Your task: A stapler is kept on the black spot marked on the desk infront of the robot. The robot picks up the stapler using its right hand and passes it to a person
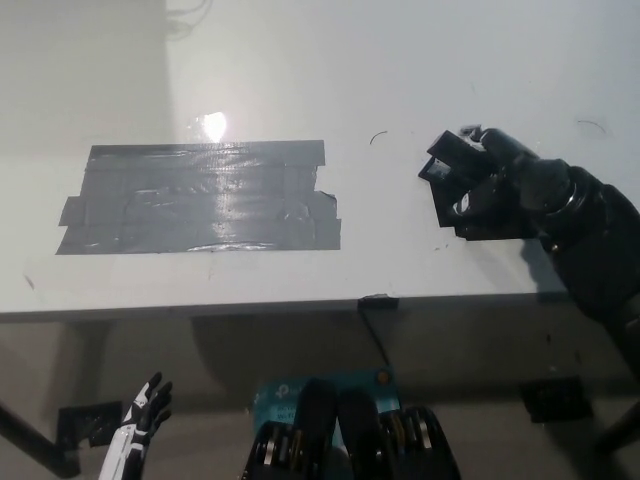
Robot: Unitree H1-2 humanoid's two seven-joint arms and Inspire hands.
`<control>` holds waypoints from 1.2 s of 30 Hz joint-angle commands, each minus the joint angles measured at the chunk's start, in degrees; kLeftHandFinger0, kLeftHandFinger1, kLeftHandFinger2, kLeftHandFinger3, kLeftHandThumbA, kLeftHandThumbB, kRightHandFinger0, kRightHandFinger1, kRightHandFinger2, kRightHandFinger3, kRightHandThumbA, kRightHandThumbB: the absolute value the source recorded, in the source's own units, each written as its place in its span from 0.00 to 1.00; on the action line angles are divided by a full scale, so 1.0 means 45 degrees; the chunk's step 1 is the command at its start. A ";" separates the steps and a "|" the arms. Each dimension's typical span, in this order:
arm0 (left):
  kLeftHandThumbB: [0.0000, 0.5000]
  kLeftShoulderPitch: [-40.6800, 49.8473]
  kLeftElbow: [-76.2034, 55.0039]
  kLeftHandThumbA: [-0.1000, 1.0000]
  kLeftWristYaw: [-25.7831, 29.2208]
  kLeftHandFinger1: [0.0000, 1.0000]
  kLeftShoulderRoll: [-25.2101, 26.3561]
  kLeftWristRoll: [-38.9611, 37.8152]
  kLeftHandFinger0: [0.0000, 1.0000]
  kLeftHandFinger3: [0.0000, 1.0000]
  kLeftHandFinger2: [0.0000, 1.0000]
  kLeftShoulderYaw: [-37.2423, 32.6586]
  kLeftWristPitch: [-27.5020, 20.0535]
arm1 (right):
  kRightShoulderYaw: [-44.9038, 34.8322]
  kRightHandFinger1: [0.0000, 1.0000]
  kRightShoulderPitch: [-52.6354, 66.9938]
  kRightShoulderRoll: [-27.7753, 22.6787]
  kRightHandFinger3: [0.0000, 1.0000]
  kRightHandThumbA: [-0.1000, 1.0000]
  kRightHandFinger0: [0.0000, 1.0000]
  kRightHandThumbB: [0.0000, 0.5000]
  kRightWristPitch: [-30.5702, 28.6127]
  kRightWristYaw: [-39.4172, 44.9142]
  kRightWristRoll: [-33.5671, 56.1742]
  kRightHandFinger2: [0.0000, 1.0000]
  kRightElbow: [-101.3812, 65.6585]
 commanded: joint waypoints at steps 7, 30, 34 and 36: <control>1.00 -0.0184 -0.0428 1.00 0.0027 1.00 0.0307 0.0345 1.00 1.00 1.00 -0.0082 -0.0214 | 0.0090 0.26 -0.0036 -0.0177 0.40 0.82 0.22 0.07 0.0098 -0.0781 -0.1184 0.25 -0.0655; 1.00 -0.0575 -0.0148 1.00 0.0033 1.00 0.0328 0.0502 1.00 1.00 1.00 -0.0157 -0.0436 | -0.8043 0.00 -0.1226 0.0360 0.15 0.72 0.00 0.14 0.0616 0.1531 0.6860 0.04 0.1266; 1.00 -0.0623 -0.0163 1.00 -0.0070 1.00 0.0311 0.0396 1.00 1.00 1.00 -0.0182 -0.0362 | -0.8681 0.00 -0.1558 0.0139 0.01 0.87 0.00 0.08 0.0616 0.2582 0.8023 0.00 0.1460; 1.00 -0.0644 -0.0168 1.00 -0.0076 1.00 0.0308 0.0394 1.00 1.00 1.00 -0.0188 -0.0363 | -0.8920 0.00 -0.1611 0.0177 0.02 0.87 0.00 0.07 0.0616 0.2706 0.8560 0.00 0.1394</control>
